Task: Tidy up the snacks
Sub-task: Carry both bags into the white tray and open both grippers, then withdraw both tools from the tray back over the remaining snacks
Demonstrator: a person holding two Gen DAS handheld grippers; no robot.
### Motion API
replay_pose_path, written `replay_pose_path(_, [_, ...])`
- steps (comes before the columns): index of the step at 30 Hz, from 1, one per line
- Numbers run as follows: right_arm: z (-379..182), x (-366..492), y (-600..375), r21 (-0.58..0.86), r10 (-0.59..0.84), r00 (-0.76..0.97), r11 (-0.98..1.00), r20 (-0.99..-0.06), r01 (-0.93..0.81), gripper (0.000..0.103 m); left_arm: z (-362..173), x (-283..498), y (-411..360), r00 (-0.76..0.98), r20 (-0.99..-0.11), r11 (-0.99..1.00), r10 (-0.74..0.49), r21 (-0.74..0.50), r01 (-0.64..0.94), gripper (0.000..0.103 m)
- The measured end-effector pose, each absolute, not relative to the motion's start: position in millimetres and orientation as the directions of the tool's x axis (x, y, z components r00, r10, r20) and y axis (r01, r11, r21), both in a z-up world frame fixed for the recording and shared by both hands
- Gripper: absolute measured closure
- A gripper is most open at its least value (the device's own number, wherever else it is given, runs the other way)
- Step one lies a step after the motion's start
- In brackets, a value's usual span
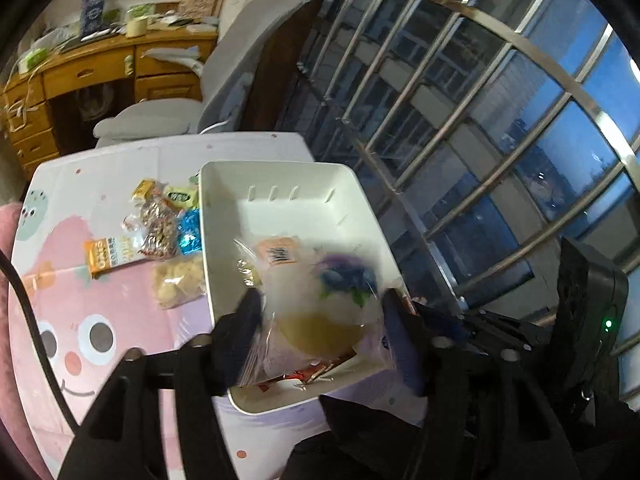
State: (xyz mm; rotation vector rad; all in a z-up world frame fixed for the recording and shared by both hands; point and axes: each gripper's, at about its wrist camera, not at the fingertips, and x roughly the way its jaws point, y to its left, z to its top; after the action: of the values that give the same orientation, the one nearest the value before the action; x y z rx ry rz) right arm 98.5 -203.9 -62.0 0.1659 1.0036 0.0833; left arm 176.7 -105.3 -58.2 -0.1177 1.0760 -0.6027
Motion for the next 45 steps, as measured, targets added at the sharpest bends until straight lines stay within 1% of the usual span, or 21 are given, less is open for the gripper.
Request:
replay_pose_path(1, [-64.6,100.8,-206.7,0.181,0.152,0.522,0.984,-0.839,0.004,0.072,-60.5,178.9,-105.2,0.336,-0.793,0.842,-0.509,-0.378,0.385,0.024])
replay_pose_path(2, [-67.4,102.6,-209.0,0.177,0.149,0.507,0.984,-0.849,0.008,0.060,-62.1,180.1,-104.3,0.339,-0.791,0.845,-0.509,-0.384,0.371,0.023])
replay_pose_path(3, [-70.2,103.9,-210.8,0.171,0.142,0.493,0.985,-0.858,0.014,0.056,-63.4,180.8,-102.8,0.342,-0.789,0.847,-0.510,-0.390,0.362,0.023])
replay_pose_path(4, [-72.0,104.0,-212.8,0.170,0.140,0.486,0.985,-0.863,0.018,0.053,-64.9,180.7,-101.8,0.348,-0.792,0.853,-0.502,-0.389,0.348,0.023])
replay_pose_path(13, [-85.1,105.3,-213.5,0.192,0.169,0.429,0.981,-0.887,0.010,0.053,-71.9,174.9,-79.3,0.377,-0.830,0.908,-0.412,-0.343,0.239,0.021])
replay_pose_path(16, [-89.0,104.2,-206.7,0.207,0.188,0.412,0.978,-0.892,0.002,0.053,-74.9,170.1,-62.9,0.392,-0.822,0.910,-0.413,-0.360,0.205,0.016])
replay_pose_path(19, [-93.8,101.1,-195.6,0.220,0.207,0.391,0.975,-0.897,-0.011,0.053,-79.9,163.2,-43.8,0.405,-0.820,0.915,-0.403,-0.365,0.172,0.015])
replay_pose_path(25, [-106.0,91.1,-165.3,0.248,0.246,0.333,0.968,-0.910,-0.035,0.053,-94.8,149.6,-1.9,0.374,-0.847,0.925,-0.378,-0.366,0.106,0.015])
replay_pose_path(31, [-105.1,83.3,-127.4,0.275,0.272,0.324,0.961,-0.906,-0.036,0.053,-90.7,137.0,45.3,0.378,-0.854,0.932,-0.358,-0.352,0.087,0.015])
replay_pose_path(37, [-102.4,80.8,-83.7,0.296,0.287,0.321,0.955,-0.903,-0.021,0.053,-80.6,129.8,91.5,0.388,-0.852,0.935,-0.352,-0.339,0.104,0.015])
replay_pose_path(45, [-103.9,85.1,-37.8,0.338,0.294,0.331,0.937,-0.896,0.083,0.052,-68.8,133.7,149.7,0.387,-0.852,0.936,-0.353,-0.316,0.158,0.015])
